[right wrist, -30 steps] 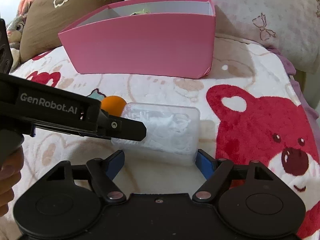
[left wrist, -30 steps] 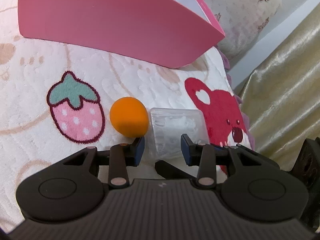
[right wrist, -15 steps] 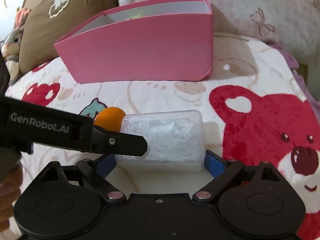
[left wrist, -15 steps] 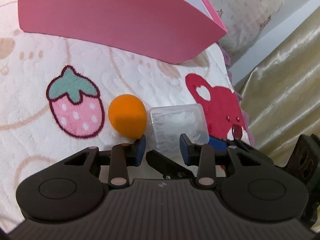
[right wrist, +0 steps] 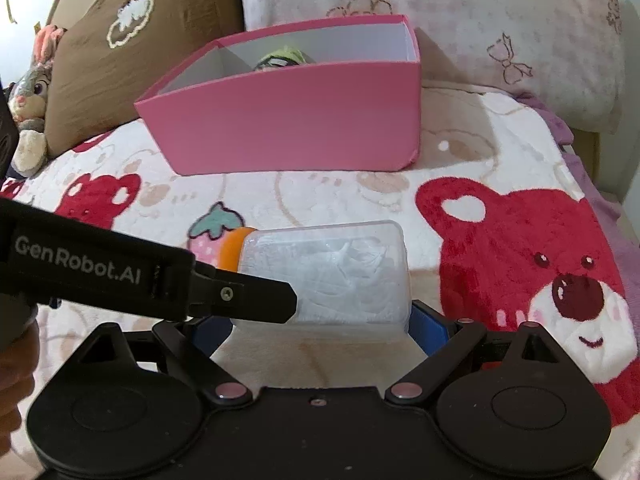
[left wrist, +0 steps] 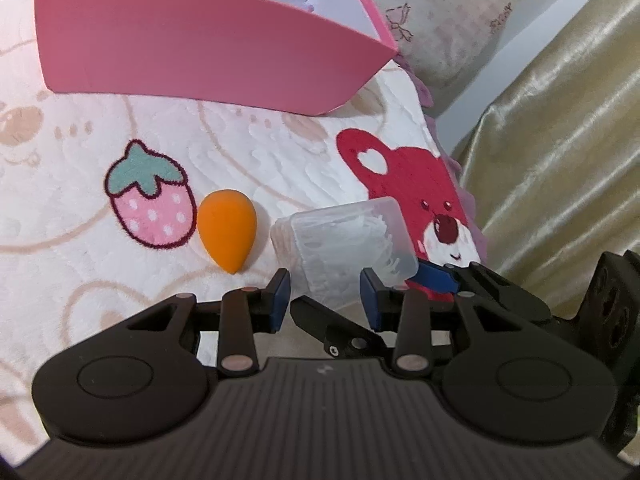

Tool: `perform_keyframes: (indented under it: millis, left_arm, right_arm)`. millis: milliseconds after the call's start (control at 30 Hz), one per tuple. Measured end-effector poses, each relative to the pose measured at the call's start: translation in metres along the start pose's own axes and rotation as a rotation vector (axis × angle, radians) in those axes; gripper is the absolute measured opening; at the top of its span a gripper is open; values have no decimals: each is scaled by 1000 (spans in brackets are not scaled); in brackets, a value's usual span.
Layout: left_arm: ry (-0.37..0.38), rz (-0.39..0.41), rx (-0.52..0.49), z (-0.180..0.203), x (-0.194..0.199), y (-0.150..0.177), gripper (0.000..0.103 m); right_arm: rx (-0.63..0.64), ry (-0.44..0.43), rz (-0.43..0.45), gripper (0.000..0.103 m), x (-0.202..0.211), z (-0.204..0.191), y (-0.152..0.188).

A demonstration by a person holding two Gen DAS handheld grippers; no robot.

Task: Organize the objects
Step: 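Close the right tool on the clear plastic box and lift it, then carry the clear plastic box with the right tool over the pink box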

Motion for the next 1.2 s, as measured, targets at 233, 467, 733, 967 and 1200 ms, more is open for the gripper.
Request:
perform_keyframes:
  millis: [233,467,733,967,1200]
  left_arm:
    - [13,3,-58,17,41,-2,36]
    - [4,45,-147,37,82,-8,36]
    - [10,61,-170,53,121,-31,36]
    - [-10,112,-206,62,141,-61,38]
    - [-30,130,-246,87,152,-108,38]
  right_arm:
    - [7,6,38,95,33,-15,-20]
    - [72,50,95,95,63,-30,-47]
    - [145,78,96,95,85,-45,-89]
    - [170,55,131,95,85,-46,-129]
    - [213,87,149,95,86,-37,-179]
Point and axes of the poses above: each gripper's, at about its wrist camera, not at the fingertips, and x roughly against the way its jaws point, z to its right, y to its underside, the point moved 8 cm from there along -x, roughly the way its jaws point, and after that the axes turned 15 degrees about x, right-handed, at the moved point
